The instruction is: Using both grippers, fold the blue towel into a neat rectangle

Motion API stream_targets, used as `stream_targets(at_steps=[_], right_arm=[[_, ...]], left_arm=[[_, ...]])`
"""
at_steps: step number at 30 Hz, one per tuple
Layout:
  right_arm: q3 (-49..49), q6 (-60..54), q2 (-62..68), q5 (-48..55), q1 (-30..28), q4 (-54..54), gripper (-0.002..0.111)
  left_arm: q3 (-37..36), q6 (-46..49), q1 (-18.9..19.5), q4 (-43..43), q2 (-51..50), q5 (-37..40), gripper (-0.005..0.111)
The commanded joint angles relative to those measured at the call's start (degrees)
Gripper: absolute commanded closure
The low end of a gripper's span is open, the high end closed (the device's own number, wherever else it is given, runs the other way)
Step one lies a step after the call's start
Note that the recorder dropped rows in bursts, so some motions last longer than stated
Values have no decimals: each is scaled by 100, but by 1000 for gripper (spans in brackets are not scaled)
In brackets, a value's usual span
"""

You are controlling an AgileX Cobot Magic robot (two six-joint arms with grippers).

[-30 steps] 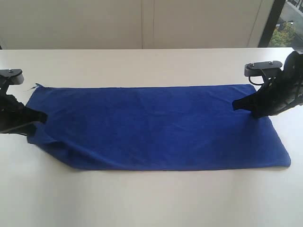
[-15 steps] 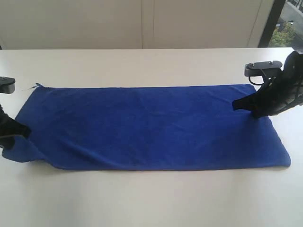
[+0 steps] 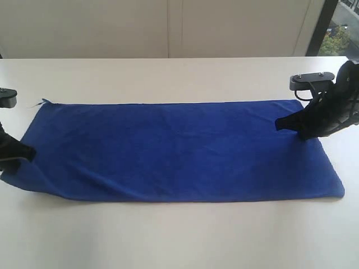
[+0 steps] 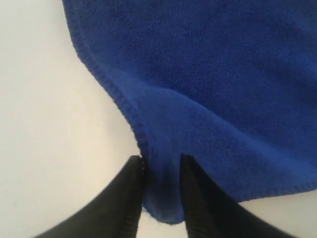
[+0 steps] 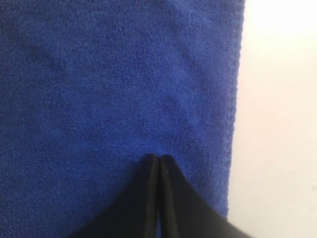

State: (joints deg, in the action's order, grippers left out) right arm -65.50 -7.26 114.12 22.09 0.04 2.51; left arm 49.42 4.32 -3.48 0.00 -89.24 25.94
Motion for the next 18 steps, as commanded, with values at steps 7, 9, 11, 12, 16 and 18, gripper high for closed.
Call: stream_targets(at_steps=[7, 9, 11, 12, 16, 18], right_arm=[[-2, -50, 13, 12, -46, 21, 108], [-2, -50, 13, 12, -46, 21, 108], [-2, -50, 13, 12, -46, 21, 108], [-2, -50, 13, 12, -46, 33, 108], [-2, -50, 13, 12, -46, 33, 108], [-2, -50, 13, 12, -46, 33, 108]], left_arm=[[-8, 59, -29, 149, 54, 112, 53], [-8, 59, -29, 250, 54, 81, 53], [-8, 59, -29, 224, 54, -28, 53], [-8, 37, -29, 137, 54, -94, 53], [-21, 88, -29, -459, 29, -56, 54], [-33, 88, -29, -459, -98, 76, 60]])
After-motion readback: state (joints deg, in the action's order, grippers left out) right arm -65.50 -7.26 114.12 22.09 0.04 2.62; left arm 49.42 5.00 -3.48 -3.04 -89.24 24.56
